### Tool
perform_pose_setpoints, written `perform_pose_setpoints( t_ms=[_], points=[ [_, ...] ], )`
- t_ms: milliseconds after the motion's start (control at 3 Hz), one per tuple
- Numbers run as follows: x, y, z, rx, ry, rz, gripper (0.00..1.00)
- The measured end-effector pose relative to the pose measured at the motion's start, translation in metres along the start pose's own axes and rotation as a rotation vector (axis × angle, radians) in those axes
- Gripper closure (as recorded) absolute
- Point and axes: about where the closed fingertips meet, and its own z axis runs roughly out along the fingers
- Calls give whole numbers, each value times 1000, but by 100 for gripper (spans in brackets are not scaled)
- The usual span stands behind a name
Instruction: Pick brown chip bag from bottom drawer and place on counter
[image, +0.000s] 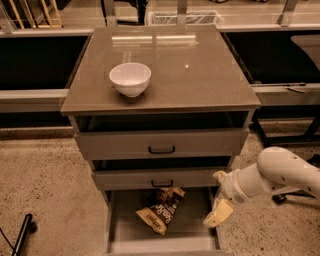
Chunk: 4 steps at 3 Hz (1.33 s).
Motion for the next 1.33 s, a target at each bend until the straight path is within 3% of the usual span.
perform_pose_setpoints(
  t_ms=[333, 667, 1000, 1333],
  points=[
    [-3, 1, 6, -18, -3, -17, 0],
    [0, 23, 41, -60, -104, 32, 0],
    [-7, 4, 83, 104, -395, -4, 0],
    [-12, -29, 74, 241, -521, -106, 0]
  ],
)
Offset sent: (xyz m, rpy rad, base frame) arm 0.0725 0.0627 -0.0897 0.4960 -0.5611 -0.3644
